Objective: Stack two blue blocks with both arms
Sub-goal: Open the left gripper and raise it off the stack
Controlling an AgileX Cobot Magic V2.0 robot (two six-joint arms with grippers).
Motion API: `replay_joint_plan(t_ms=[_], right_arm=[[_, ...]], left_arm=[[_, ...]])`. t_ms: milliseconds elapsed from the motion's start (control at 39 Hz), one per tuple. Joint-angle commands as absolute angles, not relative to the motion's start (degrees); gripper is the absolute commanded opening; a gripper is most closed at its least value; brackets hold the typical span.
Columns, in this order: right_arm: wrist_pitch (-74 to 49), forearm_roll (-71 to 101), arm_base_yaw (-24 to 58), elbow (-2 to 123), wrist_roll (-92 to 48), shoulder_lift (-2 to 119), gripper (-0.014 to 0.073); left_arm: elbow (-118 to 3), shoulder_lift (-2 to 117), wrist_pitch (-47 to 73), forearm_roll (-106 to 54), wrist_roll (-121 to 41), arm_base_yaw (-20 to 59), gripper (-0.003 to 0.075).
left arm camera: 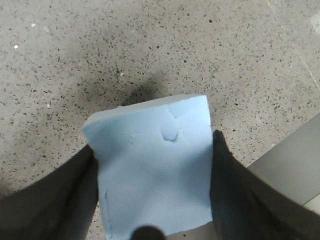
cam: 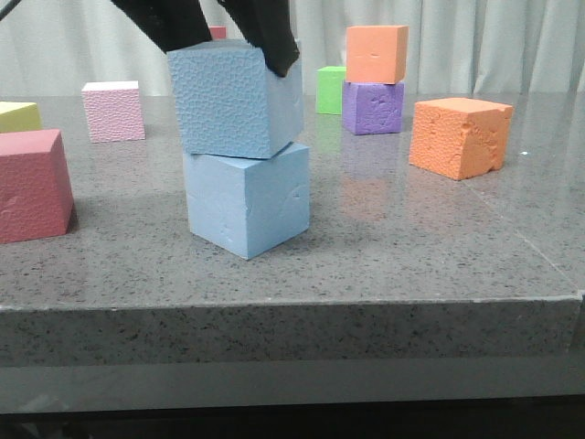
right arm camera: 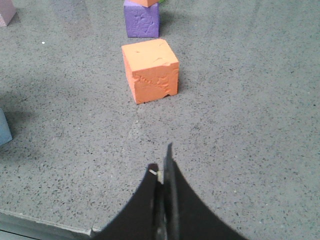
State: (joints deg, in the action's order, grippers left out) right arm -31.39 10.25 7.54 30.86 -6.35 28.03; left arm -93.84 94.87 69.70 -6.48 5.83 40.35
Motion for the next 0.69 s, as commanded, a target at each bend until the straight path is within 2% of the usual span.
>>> replay_joint_plan(t_ms=[0, 77, 257, 334, 668], right_arm=[[-27.0, 10.5, 7.4, 32.1, -6.4, 28.1, -0.0069], [-27.0, 10.5, 7.4, 32.1, -6.4, 28.1, -0.0069], [-27.0, 10.6, 7.4, 32.1, -6.4, 28.1, -0.0069], [-27.0, 10.6, 7.4, 32.1, -6.4, 28.1, -0.0069], [-27.0, 10.6, 7.4, 32.1, -6.4, 28.1, -0.0069]], left_arm=[[-95.4, 92.7, 68.4, -7.4, 6.1, 41.0, 0.0341], [-95.4, 92.7, 68.7, -7.4, 6.1, 41.0, 0.0375], [-95.4, 92.7, 68.8, -7.4, 6.1, 41.0, 0.0571], [-95.4, 92.7, 68.8, -7.4, 6.1, 41.0, 0.0612], [-99.7, 92.4, 72.7, -7.1, 6.1, 41.0, 0.0610]])
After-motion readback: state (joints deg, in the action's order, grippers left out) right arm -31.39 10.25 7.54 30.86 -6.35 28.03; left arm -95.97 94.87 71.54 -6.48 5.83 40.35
